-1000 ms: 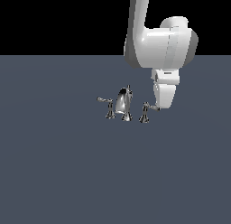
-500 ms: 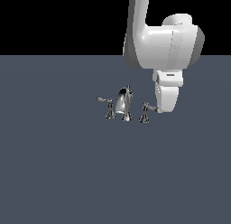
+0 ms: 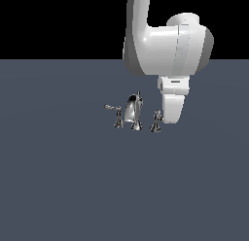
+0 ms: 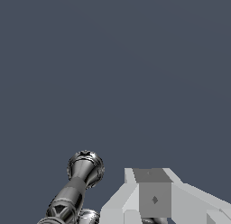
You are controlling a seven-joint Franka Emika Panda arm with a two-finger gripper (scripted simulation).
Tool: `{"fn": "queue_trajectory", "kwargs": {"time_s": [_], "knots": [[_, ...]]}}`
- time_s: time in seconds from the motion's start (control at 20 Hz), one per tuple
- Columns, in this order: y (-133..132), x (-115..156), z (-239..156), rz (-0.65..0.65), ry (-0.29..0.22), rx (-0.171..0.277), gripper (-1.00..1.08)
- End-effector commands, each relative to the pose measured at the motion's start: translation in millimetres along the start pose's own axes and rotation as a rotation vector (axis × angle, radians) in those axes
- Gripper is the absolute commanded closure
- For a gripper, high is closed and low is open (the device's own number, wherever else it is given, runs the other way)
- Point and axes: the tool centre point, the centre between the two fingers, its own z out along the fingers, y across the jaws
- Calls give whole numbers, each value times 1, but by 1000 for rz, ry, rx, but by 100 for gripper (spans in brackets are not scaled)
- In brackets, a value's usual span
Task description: Turn on the faucet by rotating a designated handle.
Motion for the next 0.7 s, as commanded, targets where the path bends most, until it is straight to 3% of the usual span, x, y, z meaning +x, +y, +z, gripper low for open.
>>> {"fn": "queue_trajectory", "kwargs": {"time_s": [0.0, 0.05, 0.65], "knots": [[6, -29, 0, -35, -9, -4, 108], [2, -2, 0, 1, 0, -2, 108], [-13, -76, -1, -36, -9, -4, 108]]}}
